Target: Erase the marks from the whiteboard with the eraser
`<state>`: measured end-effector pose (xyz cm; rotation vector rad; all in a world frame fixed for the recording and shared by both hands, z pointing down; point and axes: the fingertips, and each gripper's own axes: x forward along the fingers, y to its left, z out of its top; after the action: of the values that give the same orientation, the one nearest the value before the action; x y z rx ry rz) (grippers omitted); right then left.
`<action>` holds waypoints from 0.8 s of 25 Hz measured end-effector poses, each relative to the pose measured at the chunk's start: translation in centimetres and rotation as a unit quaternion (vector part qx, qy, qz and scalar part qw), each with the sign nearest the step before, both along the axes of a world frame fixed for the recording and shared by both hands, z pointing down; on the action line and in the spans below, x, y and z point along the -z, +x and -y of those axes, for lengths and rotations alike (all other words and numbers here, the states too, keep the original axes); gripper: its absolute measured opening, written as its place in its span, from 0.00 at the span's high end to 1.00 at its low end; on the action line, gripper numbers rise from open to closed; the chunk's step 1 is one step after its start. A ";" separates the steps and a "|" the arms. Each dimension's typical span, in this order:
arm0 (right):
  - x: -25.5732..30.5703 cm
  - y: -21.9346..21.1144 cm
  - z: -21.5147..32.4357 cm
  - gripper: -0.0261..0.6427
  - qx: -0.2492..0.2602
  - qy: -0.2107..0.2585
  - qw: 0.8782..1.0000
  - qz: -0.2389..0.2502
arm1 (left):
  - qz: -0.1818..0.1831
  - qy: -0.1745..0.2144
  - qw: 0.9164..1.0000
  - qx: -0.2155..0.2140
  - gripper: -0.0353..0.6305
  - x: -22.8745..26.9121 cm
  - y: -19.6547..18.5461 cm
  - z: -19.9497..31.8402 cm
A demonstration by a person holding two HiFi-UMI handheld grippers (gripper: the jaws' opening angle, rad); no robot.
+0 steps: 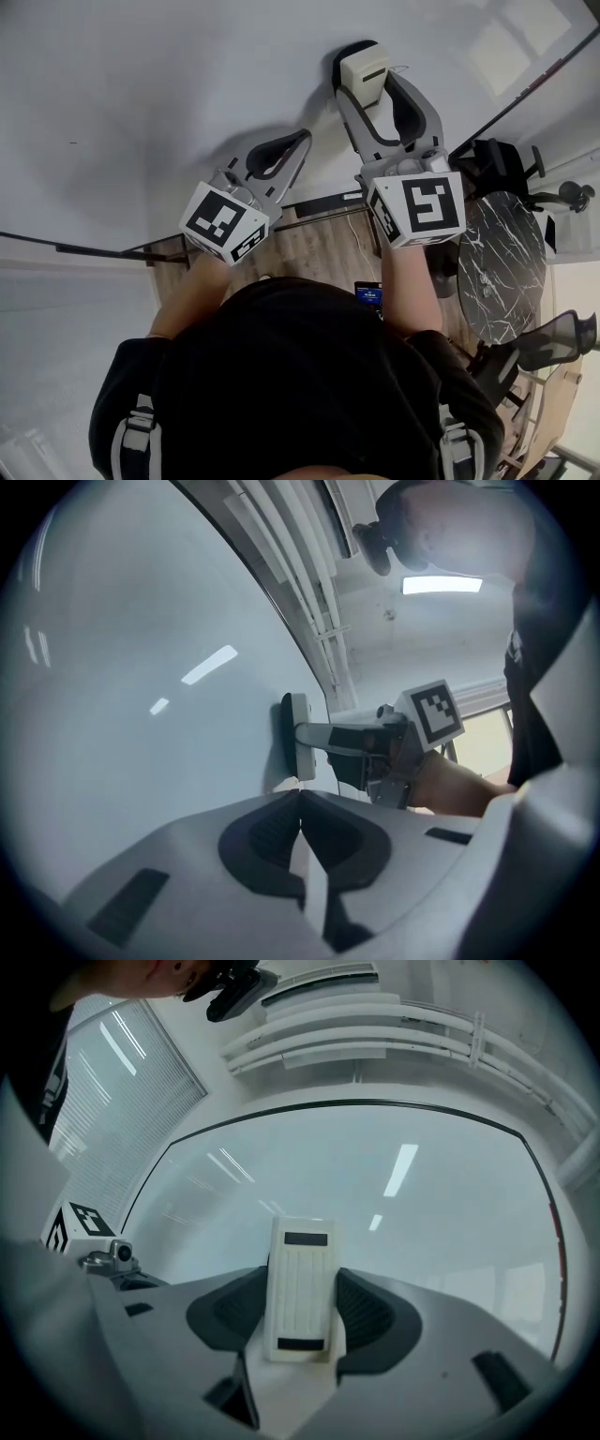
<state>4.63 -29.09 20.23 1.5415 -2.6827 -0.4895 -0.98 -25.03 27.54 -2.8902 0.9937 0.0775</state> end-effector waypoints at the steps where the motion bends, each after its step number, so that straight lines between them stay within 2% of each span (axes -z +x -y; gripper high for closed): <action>1: -0.2 0.1 0.2 0.61 -0.005 -0.001 1.000 0.000 | -0.003 -0.002 1.000 -0.002 0.94 -0.2 -0.2 0.1; 9: -1.8 1.9 1.8 0.61 -0.060 -0.008 0.998 0.004 | -0.012 -0.004 1.000 -0.008 0.94 -1.7 -2.5 0.4; 11: -1.6 4.1 2.1 0.61 -0.073 -0.010 0.997 0.010 | -0.010 -0.006 1.000 -0.008 0.94 -1.4 -1.7 0.3; 14: -0.7 9.3 2.6 0.61 -0.092 -0.014 0.995 0.022 | -0.004 -0.010 1.000 -0.009 0.94 -0.4 1.6 0.3; 20: -1.3 13.2 3.6 0.61 -0.134 -0.021 0.990 0.029 | -0.004 -0.015 1.000 -0.003 0.94 -0.4 1.5 0.2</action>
<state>17.87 -32.72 21.53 1.8925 -2.4513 -0.3790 0.51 -25.25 27.99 -2.9222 0.9945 0.0769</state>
